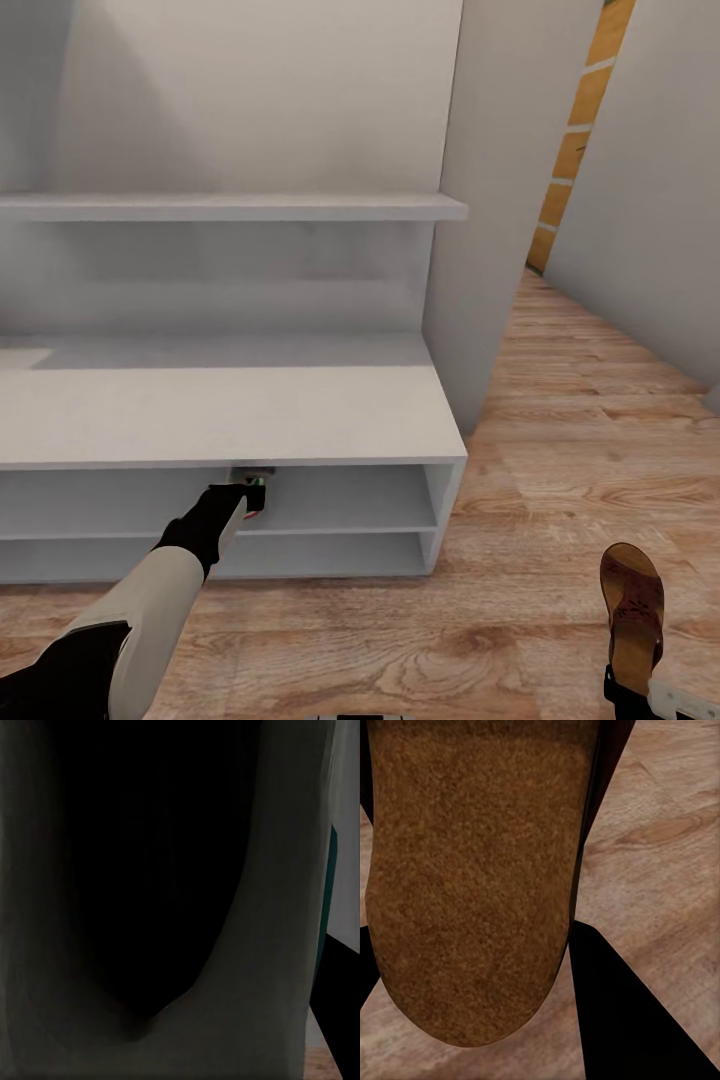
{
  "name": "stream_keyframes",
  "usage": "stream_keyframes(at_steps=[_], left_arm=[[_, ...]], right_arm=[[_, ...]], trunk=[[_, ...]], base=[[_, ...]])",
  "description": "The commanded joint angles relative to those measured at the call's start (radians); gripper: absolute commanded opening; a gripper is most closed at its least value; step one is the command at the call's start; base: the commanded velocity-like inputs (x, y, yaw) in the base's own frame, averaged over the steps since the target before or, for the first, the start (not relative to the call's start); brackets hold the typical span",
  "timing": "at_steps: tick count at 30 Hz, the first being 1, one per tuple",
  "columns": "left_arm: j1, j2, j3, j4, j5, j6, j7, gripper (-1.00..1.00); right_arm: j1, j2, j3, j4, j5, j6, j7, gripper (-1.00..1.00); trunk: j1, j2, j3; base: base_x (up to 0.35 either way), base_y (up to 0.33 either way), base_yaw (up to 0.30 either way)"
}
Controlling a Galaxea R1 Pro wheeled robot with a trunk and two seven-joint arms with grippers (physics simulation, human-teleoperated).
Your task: Pick up the two gym shoes and the two sandals from the corridor floor and place them onto the hallstand (shoe rack) in the corridor, making sure they are on the rack and not on the floor. Arrange them so the two gym shoes are next to each other and the two sandals are next to each other.
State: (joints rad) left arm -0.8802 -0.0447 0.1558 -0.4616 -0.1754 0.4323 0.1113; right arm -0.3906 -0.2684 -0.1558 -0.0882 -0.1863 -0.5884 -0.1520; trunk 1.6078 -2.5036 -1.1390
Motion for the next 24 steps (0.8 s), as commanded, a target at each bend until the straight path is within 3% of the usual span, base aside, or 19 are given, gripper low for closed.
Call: stream_keyframes(at_steps=[1,10,24], left_arm=[[0.000,-0.001,0.007,-0.002,-0.010,0.005,-0.002,1.00],[0.000,0.000,0.006,-0.002,-0.010,0.005,-0.002,1.00],[0.001,0.001,0.006,-0.002,-0.010,0.003,-0.002,1.00]], right_arm=[[-0.001,0.000,0.002,0.000,-0.012,-0.004,0.003,-1.00],[-0.001,0.000,0.002,0.001,-0.012,-0.004,0.003,-1.00],[-0.001,0.000,0.002,0.000,-0.012,-0.004,0.003,-1.00]], trunk=[[0.000,0.000,-0.001],[0.000,0.000,-0.001],[0.000,0.000,-0.001]], base=[[0.000,0.000,0.000],[-0.018,0.000,0.000],[-0.303,0.000,0.000]])
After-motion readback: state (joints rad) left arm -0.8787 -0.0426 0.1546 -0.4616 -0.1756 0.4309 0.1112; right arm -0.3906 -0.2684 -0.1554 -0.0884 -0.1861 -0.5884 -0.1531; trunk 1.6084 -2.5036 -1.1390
